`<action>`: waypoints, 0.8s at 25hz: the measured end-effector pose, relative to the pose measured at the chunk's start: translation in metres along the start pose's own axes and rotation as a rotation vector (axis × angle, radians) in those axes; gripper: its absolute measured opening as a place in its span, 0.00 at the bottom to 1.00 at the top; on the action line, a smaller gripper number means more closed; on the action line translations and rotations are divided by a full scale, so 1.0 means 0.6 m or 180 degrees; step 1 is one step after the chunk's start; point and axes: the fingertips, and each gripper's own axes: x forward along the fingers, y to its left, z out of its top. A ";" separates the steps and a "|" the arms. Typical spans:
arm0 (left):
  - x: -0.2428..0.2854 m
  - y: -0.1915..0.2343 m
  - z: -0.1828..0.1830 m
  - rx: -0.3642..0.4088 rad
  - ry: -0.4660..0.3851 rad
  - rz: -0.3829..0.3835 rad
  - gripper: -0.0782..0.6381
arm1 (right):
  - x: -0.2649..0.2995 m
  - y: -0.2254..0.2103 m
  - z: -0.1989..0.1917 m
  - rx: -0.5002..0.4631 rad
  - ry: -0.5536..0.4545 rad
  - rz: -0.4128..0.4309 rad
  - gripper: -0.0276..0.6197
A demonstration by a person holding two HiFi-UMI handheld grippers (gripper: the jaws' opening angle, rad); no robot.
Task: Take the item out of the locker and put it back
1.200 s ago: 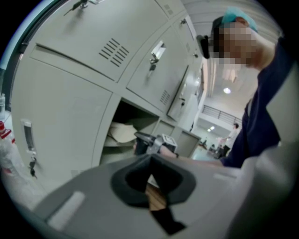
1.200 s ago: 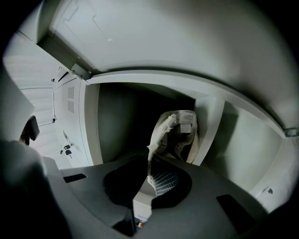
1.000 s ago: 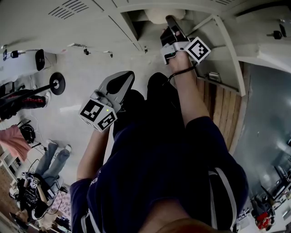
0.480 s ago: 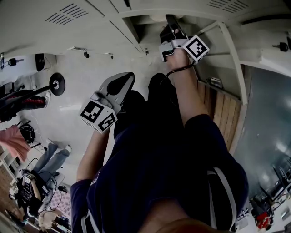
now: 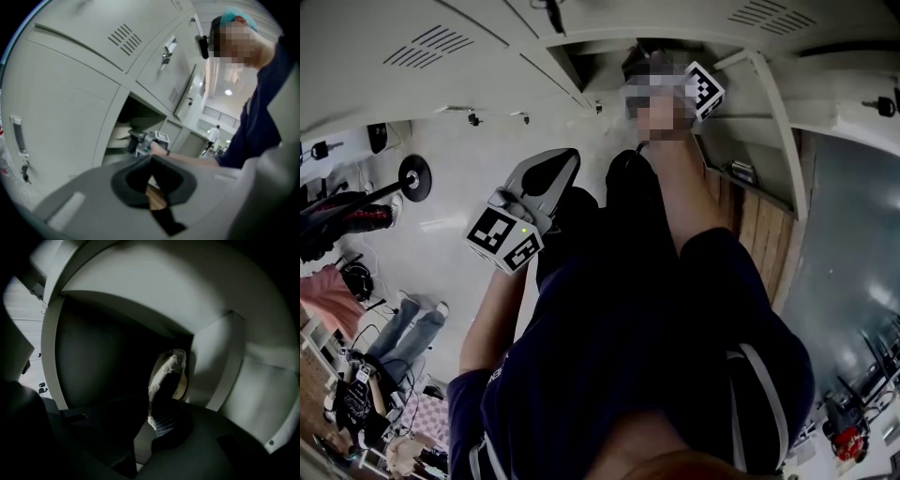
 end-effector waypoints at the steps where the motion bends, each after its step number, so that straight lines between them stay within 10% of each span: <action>1: 0.001 0.001 0.000 -0.0005 0.0001 -0.0002 0.11 | 0.004 0.000 -0.001 0.0007 0.0007 -0.0010 0.08; 20: -0.016 -0.021 0.019 -0.0090 0.0064 -0.0052 0.11 | 0.005 -0.002 -0.014 0.0240 0.0134 -0.0342 0.17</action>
